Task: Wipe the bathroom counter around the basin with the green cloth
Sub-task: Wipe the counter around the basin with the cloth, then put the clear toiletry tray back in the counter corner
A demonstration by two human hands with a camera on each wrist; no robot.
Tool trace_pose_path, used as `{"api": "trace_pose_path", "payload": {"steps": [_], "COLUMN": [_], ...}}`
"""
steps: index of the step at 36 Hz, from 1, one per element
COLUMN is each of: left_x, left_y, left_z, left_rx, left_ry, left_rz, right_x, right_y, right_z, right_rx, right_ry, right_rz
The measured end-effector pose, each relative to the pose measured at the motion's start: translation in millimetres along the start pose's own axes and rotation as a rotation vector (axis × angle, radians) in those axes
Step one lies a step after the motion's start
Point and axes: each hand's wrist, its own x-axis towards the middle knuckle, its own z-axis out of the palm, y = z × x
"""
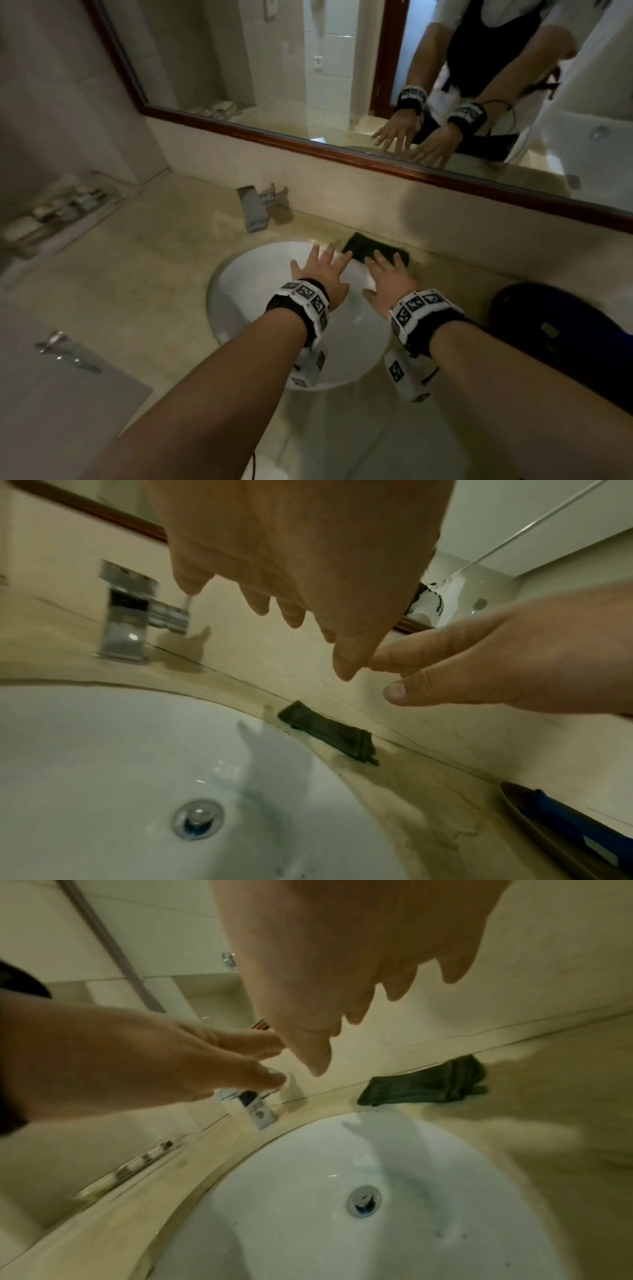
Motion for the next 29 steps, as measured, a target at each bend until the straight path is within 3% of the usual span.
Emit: {"api": "trace_pose_path", "payload": {"steps": [11,16,21,29], "left_x": [-77.9,-108.4,-142.4,-194.1], "left_y": [-98.4,-150.3,-217.1,-346.5], "left_z": [-1.0,-4.1,-10.2,-10.9], "left_rx": [-0.068,-0.118,-0.147,-0.162], "left_ry": [0.055,0.104,0.137,0.125], "left_rz": [-0.254,-0.308,-0.363,-0.508], "right_x": [-22.7,-21.0,-18.3,-4.0], "right_y": [-113.7,-173.5,-246.1,-378.6], "right_z": [-7.3,-13.1,-16.3,-15.7], "right_rx": [-0.136,-0.188,-0.211,-0.162], "right_ry": [0.039,0.024,0.099,0.085], "right_rz": [-0.219,-0.293,-0.351,-0.41]}}
